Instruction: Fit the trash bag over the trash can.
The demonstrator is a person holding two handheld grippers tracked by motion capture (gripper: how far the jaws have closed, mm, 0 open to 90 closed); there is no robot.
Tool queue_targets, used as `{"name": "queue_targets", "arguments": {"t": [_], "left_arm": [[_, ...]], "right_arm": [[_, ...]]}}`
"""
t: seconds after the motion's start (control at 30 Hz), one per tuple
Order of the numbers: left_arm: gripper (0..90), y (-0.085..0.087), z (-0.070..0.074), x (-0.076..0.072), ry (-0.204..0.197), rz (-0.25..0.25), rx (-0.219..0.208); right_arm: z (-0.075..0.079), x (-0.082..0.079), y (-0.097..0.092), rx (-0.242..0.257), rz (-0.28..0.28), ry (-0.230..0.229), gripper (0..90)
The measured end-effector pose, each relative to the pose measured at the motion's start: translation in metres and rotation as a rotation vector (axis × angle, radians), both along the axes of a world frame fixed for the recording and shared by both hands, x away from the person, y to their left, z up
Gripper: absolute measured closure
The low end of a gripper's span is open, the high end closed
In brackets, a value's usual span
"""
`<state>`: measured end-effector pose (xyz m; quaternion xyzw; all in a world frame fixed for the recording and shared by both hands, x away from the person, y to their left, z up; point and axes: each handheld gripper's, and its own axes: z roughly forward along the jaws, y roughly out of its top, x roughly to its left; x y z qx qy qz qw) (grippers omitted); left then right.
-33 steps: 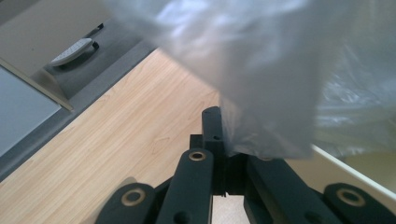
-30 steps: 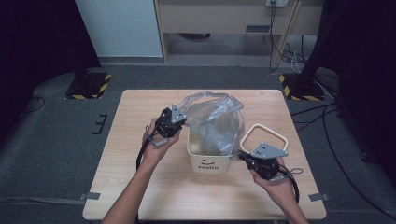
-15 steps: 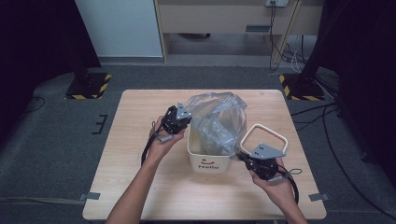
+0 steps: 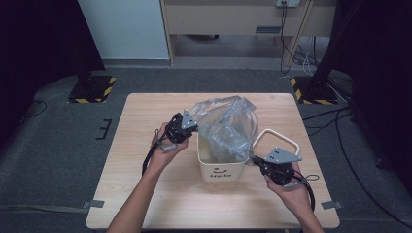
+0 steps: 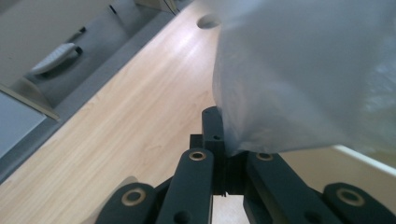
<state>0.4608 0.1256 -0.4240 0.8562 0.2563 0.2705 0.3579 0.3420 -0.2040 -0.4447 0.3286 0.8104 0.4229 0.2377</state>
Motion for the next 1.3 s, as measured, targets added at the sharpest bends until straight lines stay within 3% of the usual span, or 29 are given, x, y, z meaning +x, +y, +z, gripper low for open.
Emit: {"name": "queue_targets", "arguments": {"t": [0.27,0.43,0.5,0.73,1.13,1.3], "left_arm": [[90.0,-0.01,-0.008,0.003,0.008,0.004,-0.025],[90.0,-0.006,-0.012,0.001,0.05,0.002,-0.056],[90.0,-0.005,-0.013,-0.001,0.059,-0.004,-0.048],[90.0,-0.003,-0.016,-0.009,0.06,-0.022,-0.042],[90.0,0.001,-0.022,-0.011,0.056,0.001,-0.064],[90.0,0.0,-0.023,-0.011,0.068,0.007,-0.075]], "right_arm": [[-0.005,-0.01,0.007,0.017,0.025,-0.004,90.0],[-0.009,-0.008,0.008,0.011,0.03,0.005,90.0],[-0.009,-0.007,0.007,0.01,0.029,0.009,90.0],[-0.01,-0.003,0.003,0.005,0.018,0.012,90.0],[-0.01,-0.021,0.008,0.012,0.054,-0.023,90.0],[-0.014,-0.017,0.007,0.01,0.05,-0.012,90.0]]}}
